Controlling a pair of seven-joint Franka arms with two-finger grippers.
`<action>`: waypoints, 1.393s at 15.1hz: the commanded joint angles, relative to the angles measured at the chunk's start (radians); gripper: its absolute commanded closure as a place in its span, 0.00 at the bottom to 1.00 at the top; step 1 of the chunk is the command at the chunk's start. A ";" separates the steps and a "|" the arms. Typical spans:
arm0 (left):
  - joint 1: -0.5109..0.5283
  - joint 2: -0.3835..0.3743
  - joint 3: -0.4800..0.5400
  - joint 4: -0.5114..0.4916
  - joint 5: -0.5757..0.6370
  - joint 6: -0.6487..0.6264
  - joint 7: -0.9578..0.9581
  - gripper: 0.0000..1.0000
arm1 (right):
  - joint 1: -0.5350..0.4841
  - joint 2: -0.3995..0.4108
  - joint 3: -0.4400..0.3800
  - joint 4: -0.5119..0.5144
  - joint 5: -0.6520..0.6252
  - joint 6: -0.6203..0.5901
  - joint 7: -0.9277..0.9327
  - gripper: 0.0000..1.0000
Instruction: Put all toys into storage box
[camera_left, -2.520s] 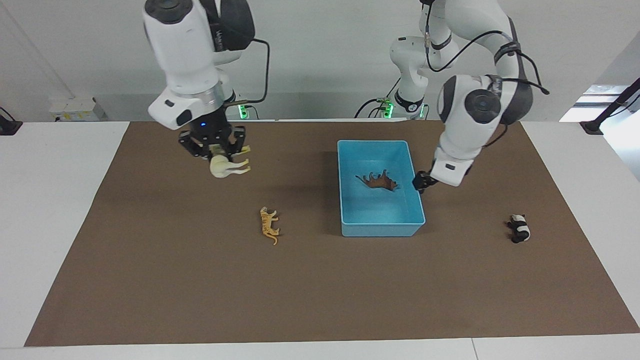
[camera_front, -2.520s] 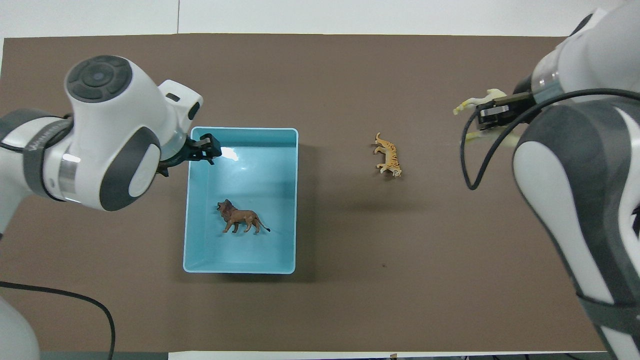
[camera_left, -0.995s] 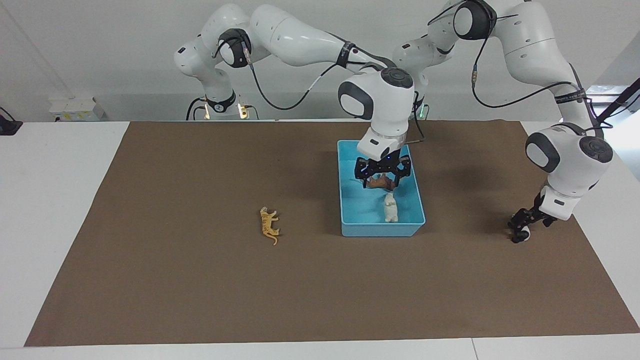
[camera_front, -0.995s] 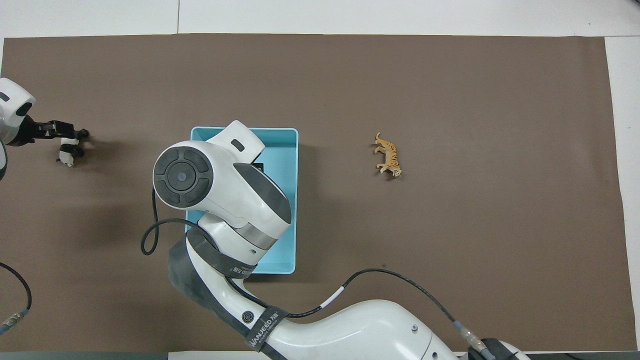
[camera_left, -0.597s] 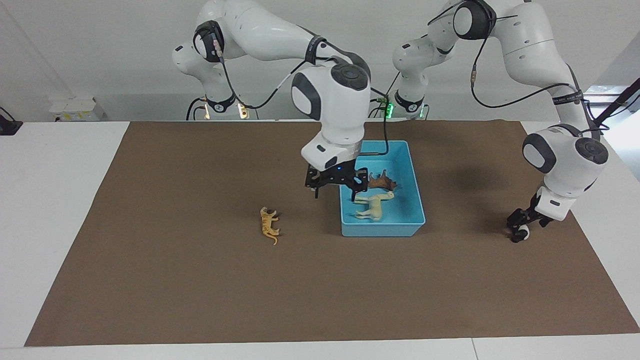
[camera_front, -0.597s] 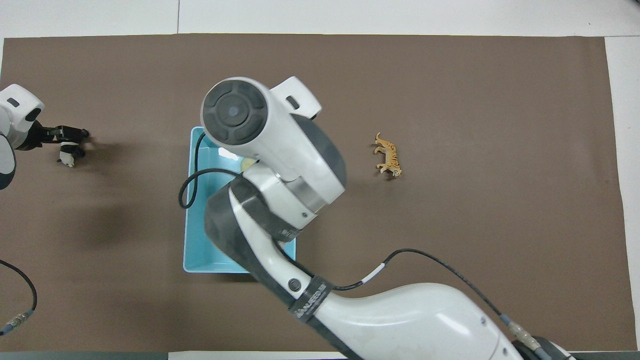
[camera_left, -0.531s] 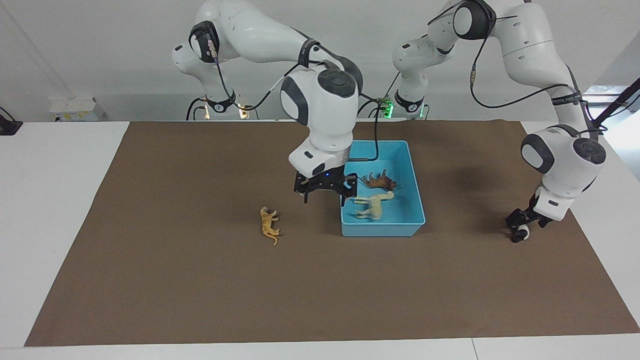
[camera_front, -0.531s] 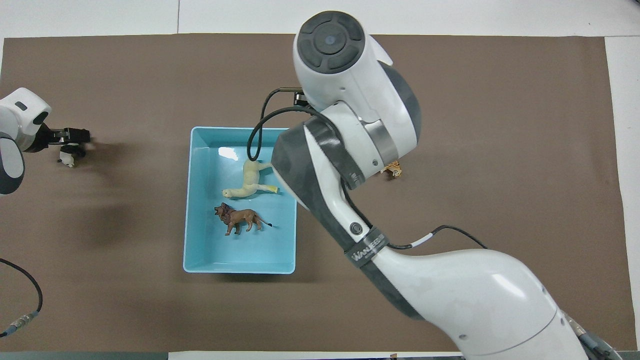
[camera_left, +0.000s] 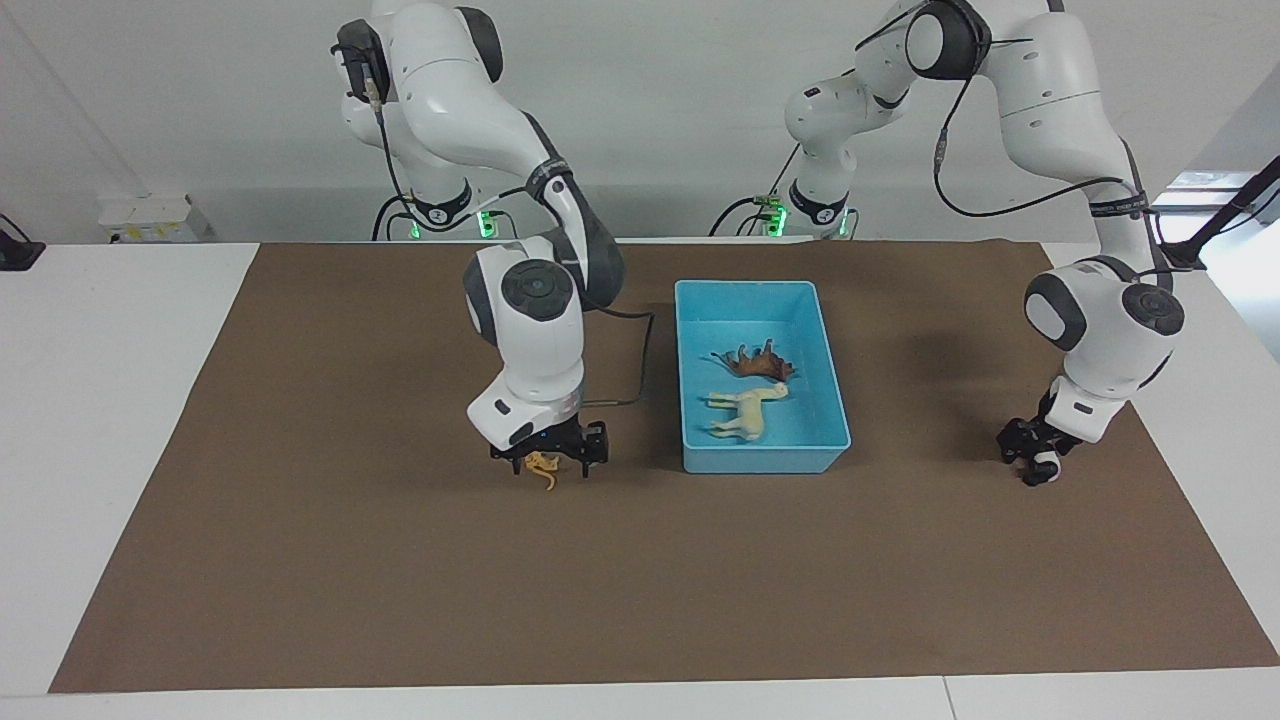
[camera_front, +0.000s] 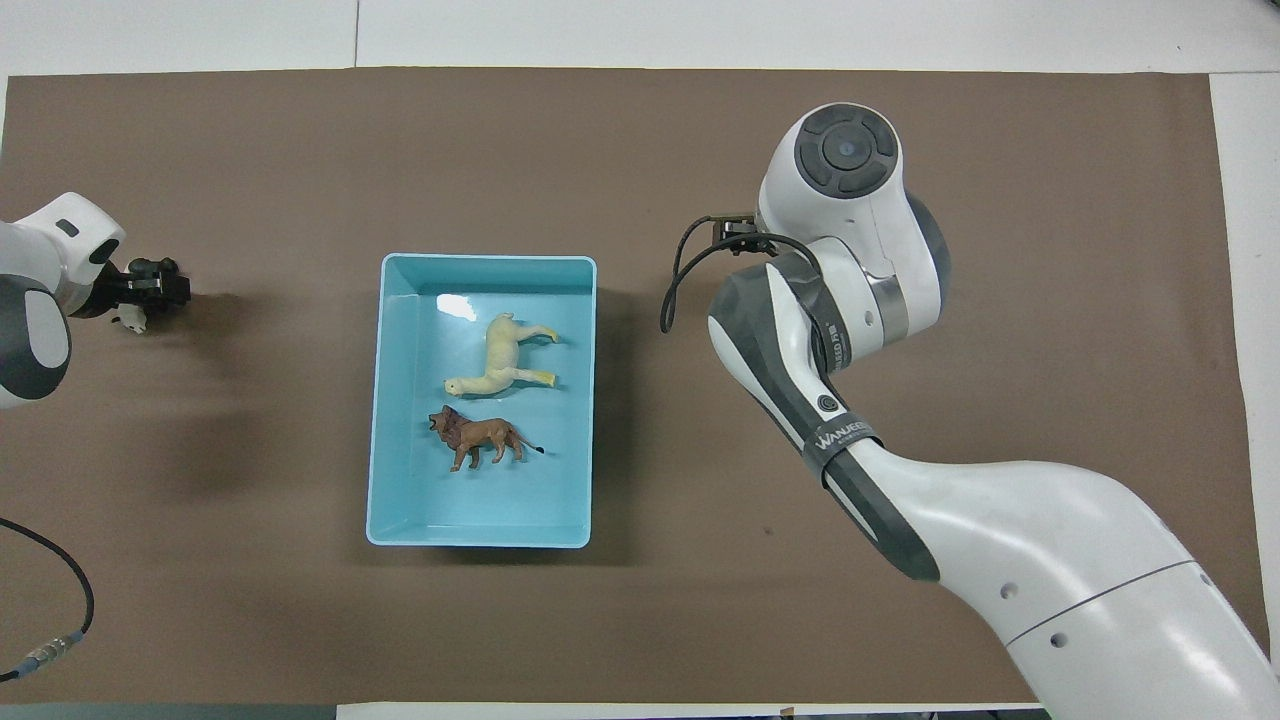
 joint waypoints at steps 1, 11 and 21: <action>-0.014 -0.013 0.016 0.000 -0.007 -0.041 -0.006 0.85 | -0.008 -0.104 0.015 -0.168 0.020 0.040 -0.018 0.00; -0.267 -0.143 0.009 0.213 -0.105 -0.570 -0.638 1.00 | 0.008 -0.111 0.015 -0.318 0.023 0.178 -0.044 0.21; -0.625 -0.273 0.010 -0.032 -0.179 -0.457 -1.061 0.00 | 0.034 -0.098 0.015 -0.152 0.019 -0.010 -0.011 1.00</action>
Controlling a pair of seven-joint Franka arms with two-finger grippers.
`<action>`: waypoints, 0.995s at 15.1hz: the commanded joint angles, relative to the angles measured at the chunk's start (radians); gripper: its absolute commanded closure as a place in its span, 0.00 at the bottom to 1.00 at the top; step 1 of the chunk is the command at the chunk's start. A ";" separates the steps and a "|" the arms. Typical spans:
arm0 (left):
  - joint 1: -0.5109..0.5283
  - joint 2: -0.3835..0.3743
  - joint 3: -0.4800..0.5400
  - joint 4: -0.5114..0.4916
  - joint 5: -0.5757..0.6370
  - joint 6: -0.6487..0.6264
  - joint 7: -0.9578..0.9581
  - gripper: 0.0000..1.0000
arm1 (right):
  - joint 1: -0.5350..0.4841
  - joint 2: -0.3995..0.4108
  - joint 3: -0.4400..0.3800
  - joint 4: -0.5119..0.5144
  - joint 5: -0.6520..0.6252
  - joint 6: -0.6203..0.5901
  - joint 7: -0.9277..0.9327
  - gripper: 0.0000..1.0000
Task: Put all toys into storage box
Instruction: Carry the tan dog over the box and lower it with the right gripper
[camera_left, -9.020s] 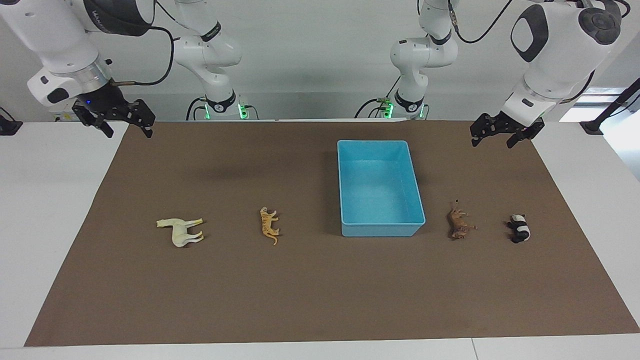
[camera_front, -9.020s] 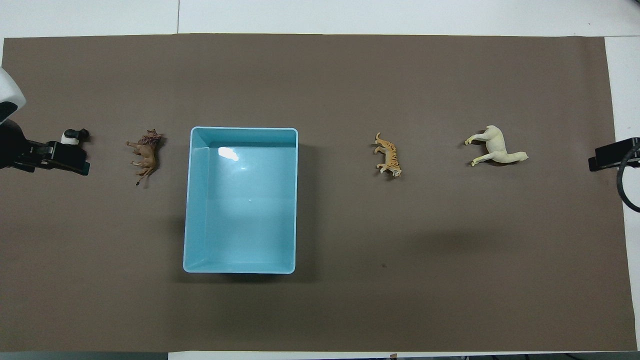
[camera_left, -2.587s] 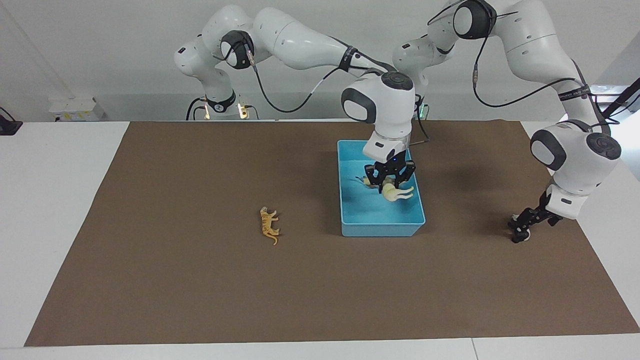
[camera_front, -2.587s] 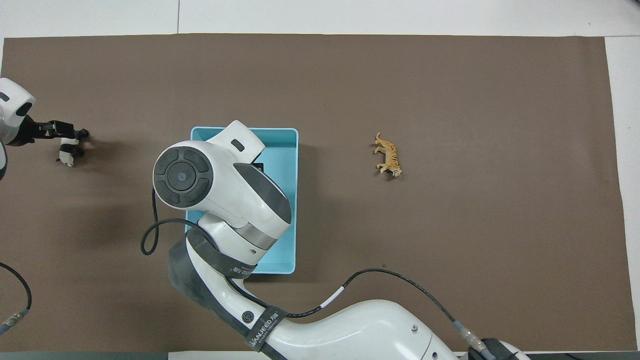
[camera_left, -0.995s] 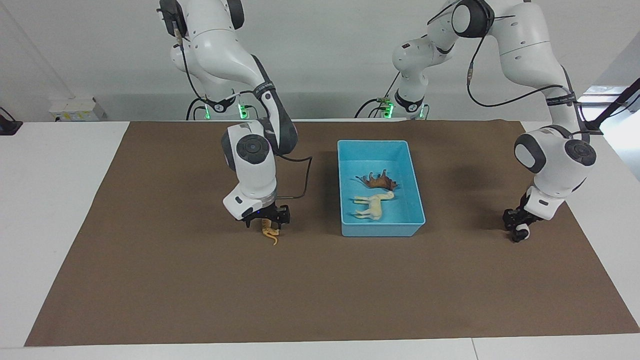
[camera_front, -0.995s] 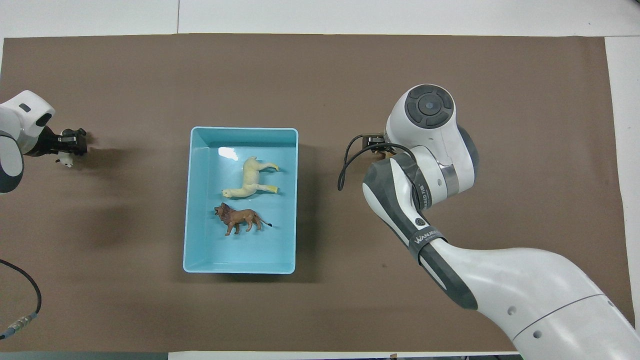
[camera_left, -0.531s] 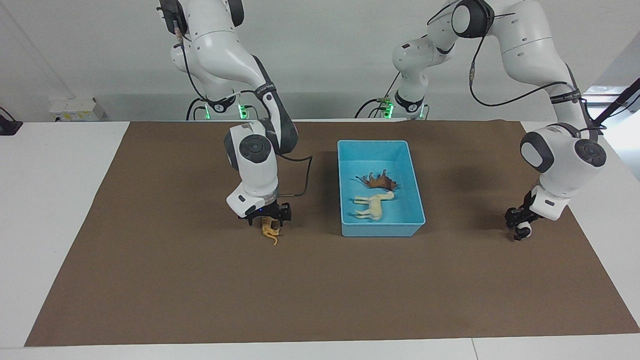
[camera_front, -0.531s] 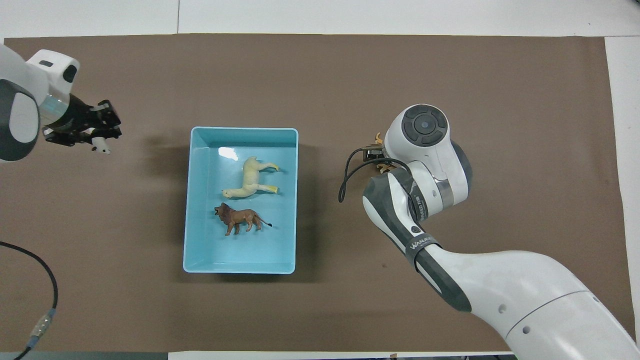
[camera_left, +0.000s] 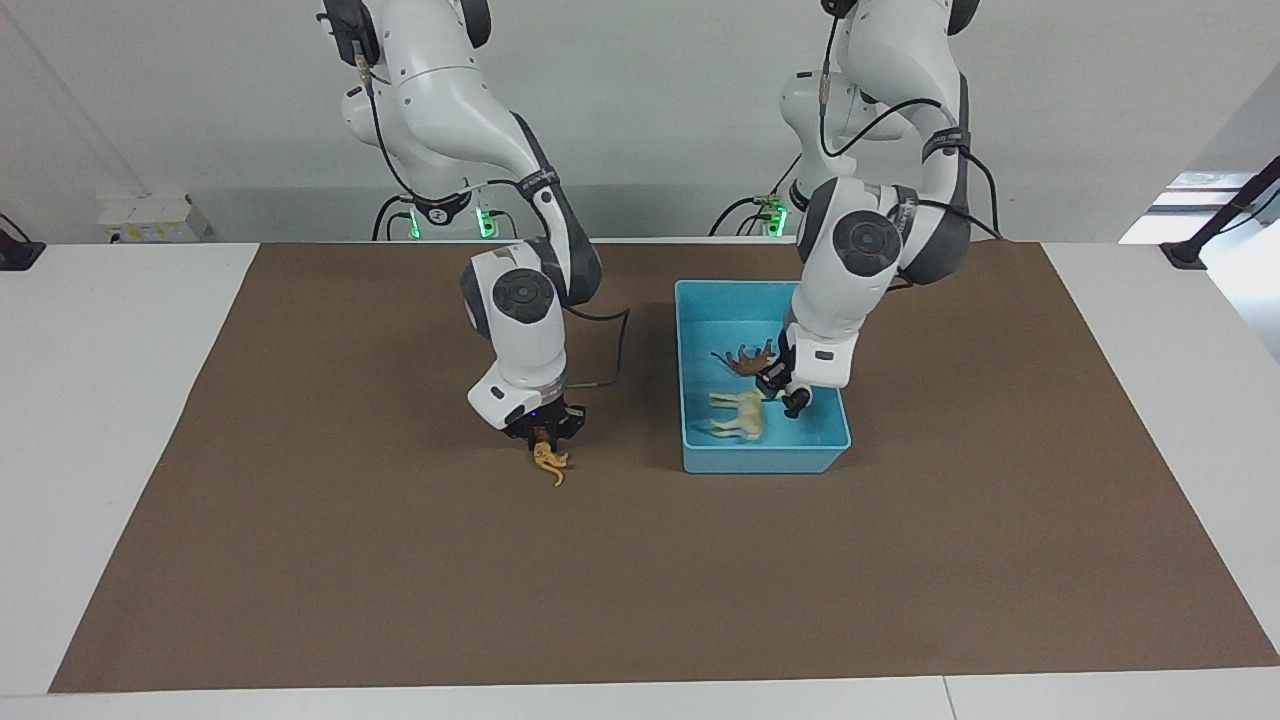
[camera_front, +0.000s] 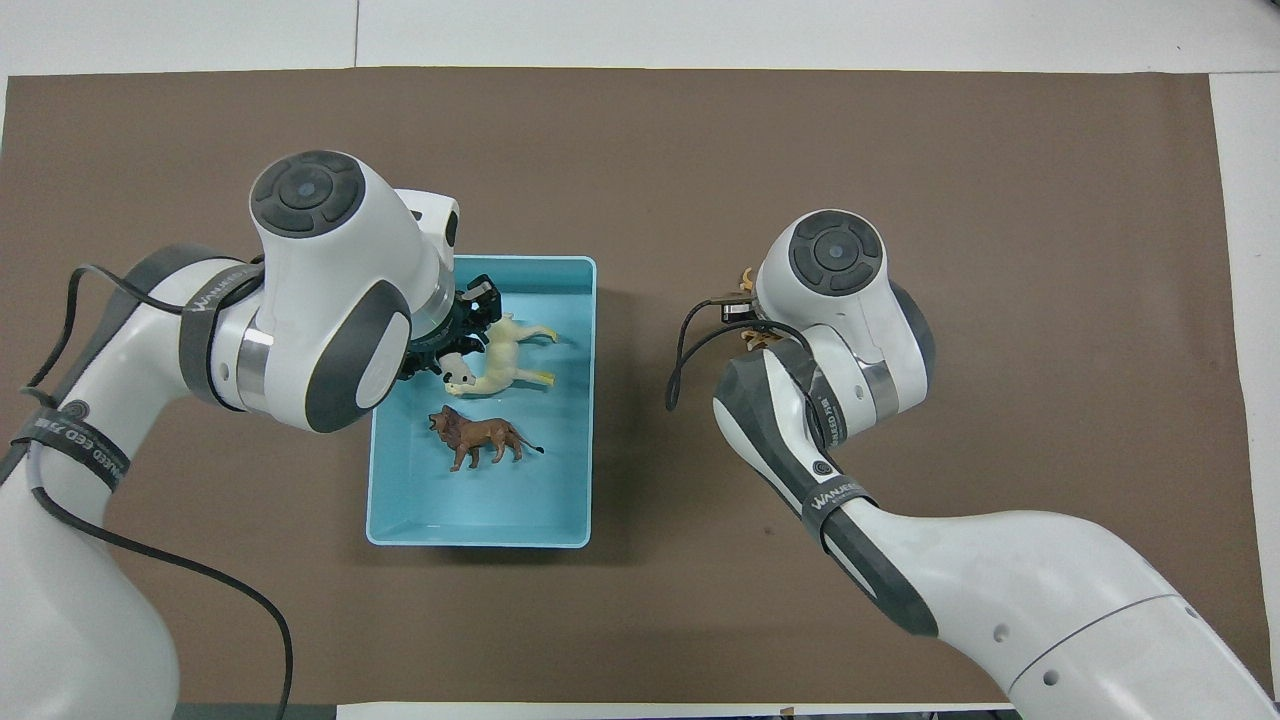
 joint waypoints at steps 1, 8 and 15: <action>0.014 -0.079 0.025 -0.048 -0.018 0.010 0.013 0.00 | -0.001 -0.004 0.001 0.150 0.009 -0.160 -0.002 1.00; 0.289 -0.254 0.036 0.103 0.029 -0.326 0.593 0.00 | 0.044 0.092 0.050 0.733 0.057 -0.571 0.172 1.00; 0.341 -0.312 0.036 0.116 0.067 -0.509 0.936 0.00 | 0.271 0.216 0.045 0.815 0.059 -0.359 0.395 1.00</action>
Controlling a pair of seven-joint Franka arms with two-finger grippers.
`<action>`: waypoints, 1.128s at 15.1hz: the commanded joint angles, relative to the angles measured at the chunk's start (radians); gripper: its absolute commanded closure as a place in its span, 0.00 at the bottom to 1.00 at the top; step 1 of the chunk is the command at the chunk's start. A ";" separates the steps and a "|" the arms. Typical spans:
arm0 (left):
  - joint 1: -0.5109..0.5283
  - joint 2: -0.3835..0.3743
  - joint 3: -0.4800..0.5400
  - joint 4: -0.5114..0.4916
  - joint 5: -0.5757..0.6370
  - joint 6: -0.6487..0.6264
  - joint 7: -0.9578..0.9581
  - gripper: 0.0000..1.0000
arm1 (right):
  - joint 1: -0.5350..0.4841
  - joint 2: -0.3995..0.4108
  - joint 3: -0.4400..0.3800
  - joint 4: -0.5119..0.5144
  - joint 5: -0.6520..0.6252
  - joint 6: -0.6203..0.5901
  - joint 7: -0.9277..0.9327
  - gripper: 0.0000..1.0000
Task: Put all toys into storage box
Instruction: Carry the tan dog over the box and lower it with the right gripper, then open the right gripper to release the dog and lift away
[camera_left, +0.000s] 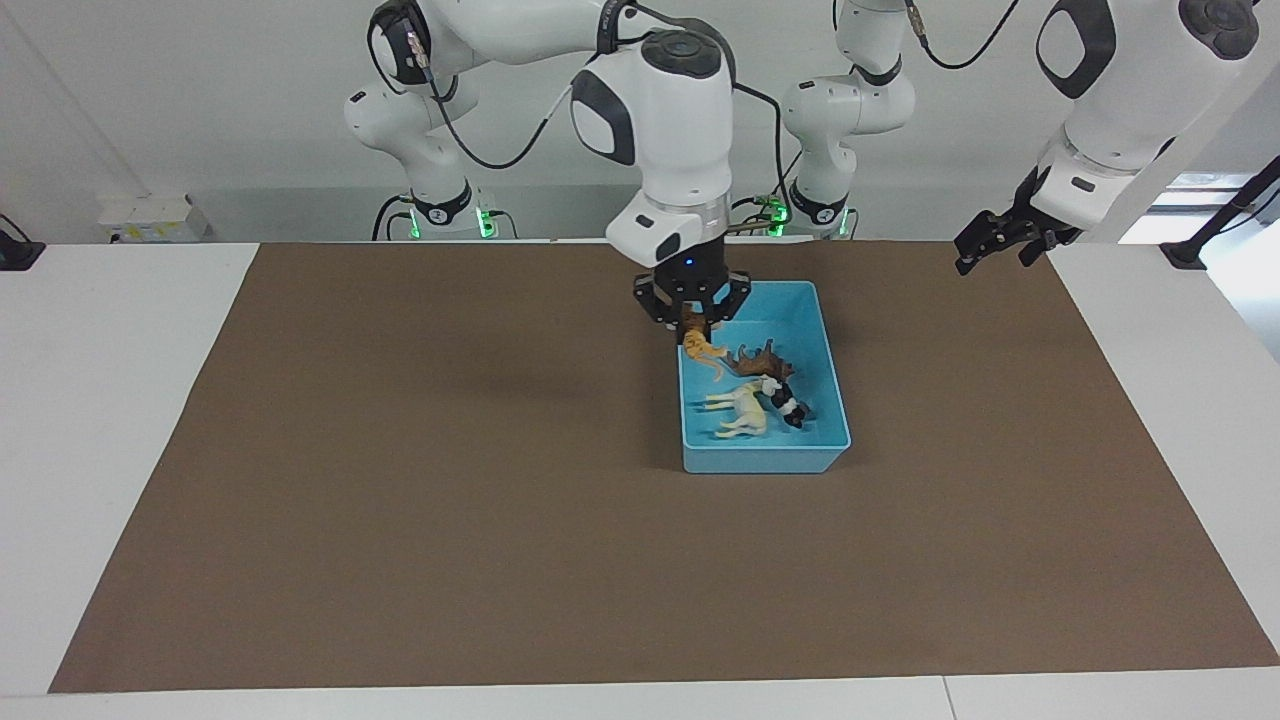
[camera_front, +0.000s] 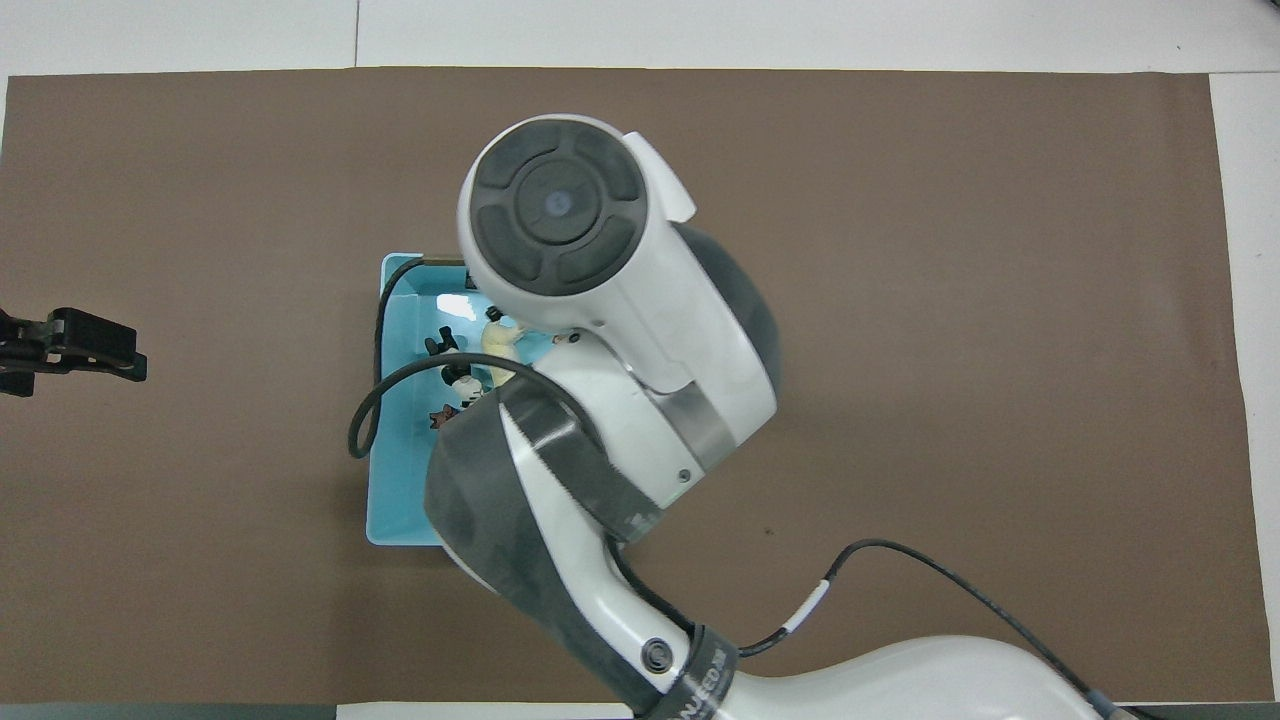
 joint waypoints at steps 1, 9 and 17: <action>-0.046 -0.028 -0.005 -0.027 0.028 -0.067 0.050 0.00 | 0.047 0.109 -0.004 0.047 0.006 0.109 0.044 1.00; -0.100 0.061 0.038 0.066 0.022 -0.091 0.134 0.00 | 0.090 0.139 -0.008 0.008 0.010 0.153 0.107 0.00; -0.088 0.030 0.035 0.062 0.022 -0.090 0.128 0.00 | -0.111 -0.019 -0.023 -0.041 -0.022 0.087 0.020 0.00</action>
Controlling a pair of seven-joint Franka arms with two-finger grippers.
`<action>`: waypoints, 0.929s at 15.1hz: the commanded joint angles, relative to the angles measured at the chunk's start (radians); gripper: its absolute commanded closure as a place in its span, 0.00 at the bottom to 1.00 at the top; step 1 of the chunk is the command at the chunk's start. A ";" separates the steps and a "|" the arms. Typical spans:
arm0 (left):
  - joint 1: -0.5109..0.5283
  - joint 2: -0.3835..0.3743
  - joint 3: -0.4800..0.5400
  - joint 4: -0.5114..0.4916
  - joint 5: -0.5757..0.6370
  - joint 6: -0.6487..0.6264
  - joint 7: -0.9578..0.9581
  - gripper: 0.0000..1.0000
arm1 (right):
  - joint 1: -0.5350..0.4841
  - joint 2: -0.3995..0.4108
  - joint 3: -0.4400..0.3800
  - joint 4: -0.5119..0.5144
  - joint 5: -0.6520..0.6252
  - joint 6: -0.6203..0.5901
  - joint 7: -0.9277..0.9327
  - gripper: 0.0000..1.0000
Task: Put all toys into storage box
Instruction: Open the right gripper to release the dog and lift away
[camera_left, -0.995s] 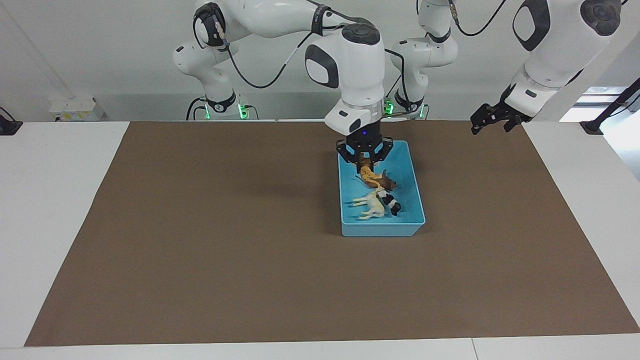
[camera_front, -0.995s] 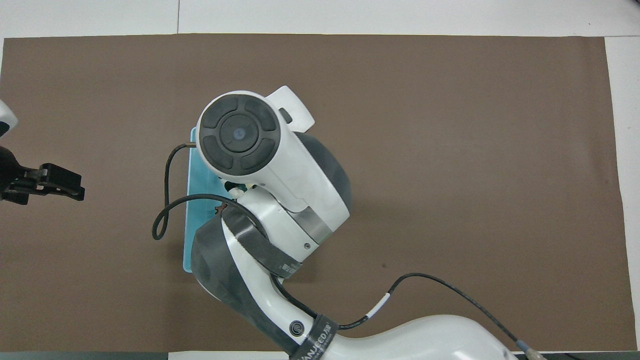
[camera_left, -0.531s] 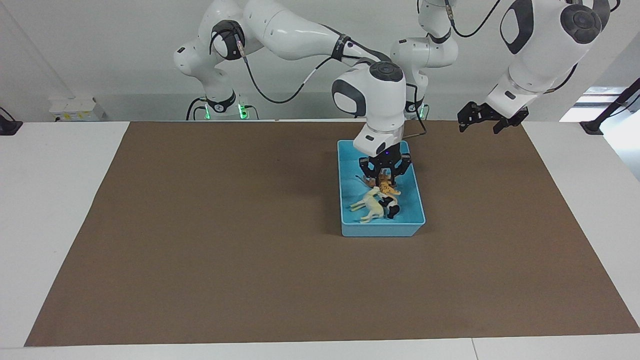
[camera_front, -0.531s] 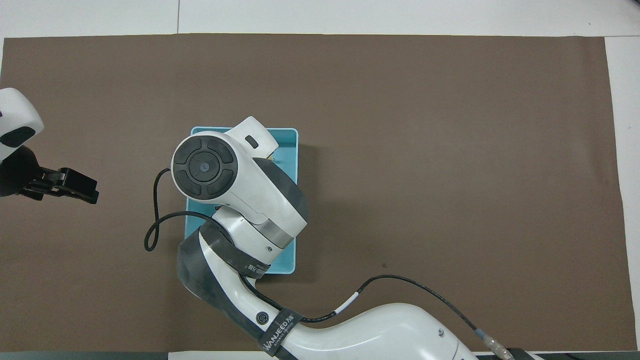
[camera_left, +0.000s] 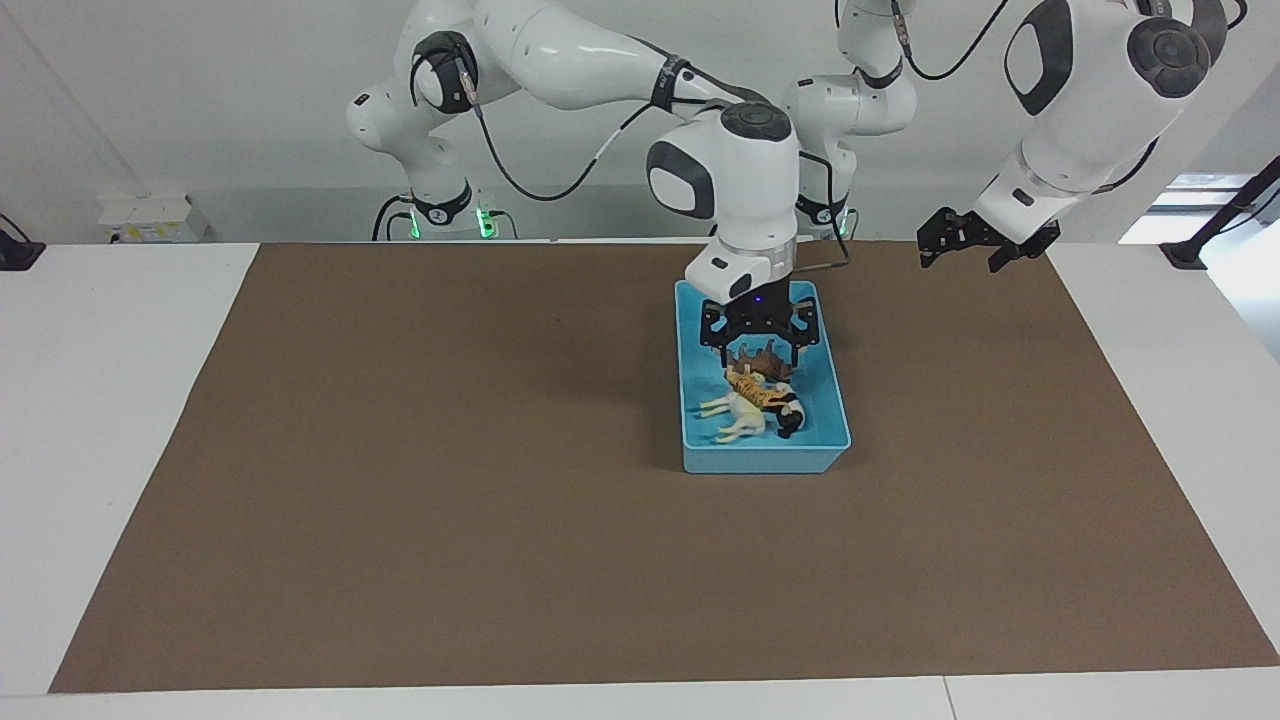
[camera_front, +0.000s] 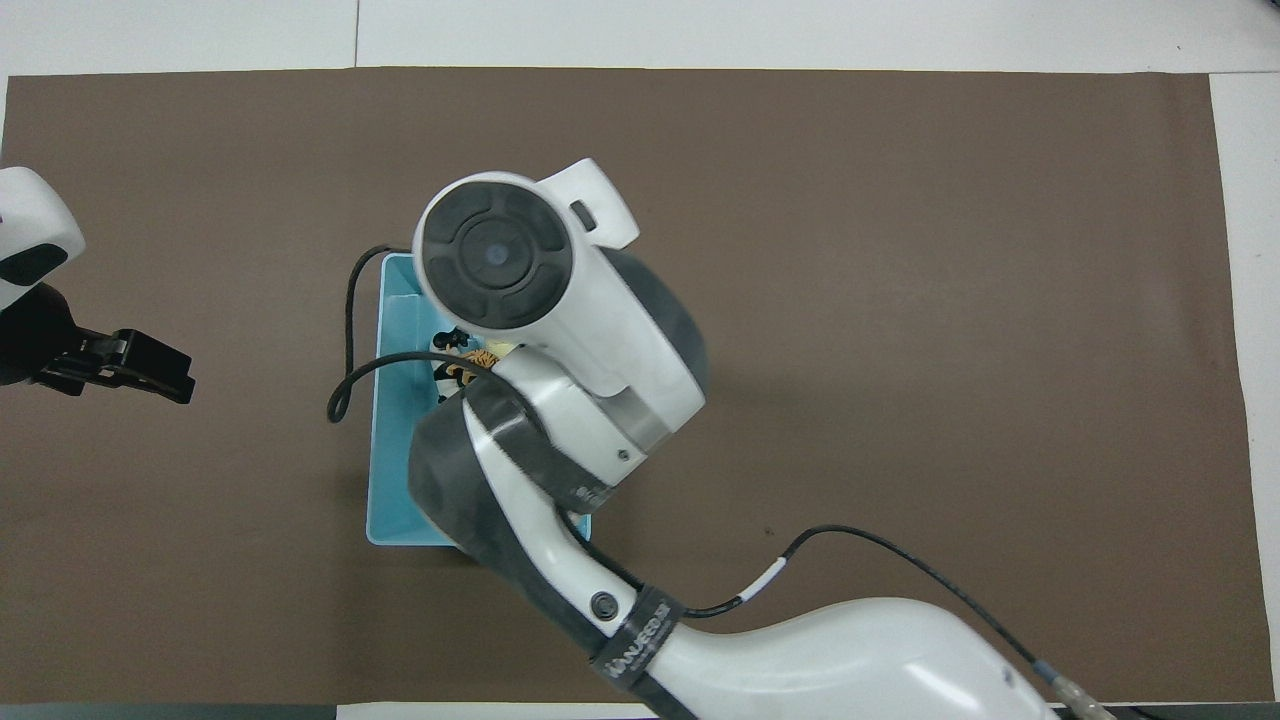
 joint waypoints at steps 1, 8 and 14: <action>-0.005 -0.013 0.009 0.013 0.016 -0.023 0.009 0.00 | -0.163 -0.104 0.017 -0.089 0.000 -0.022 -0.156 0.00; -0.004 -0.014 0.000 0.021 0.015 -0.002 0.006 0.00 | -0.497 -0.249 0.015 -0.246 0.000 -0.164 -0.764 0.00; -0.013 -0.027 0.005 0.009 0.019 0.020 0.006 0.00 | -0.680 -0.413 0.014 -0.400 0.000 -0.284 -1.005 0.00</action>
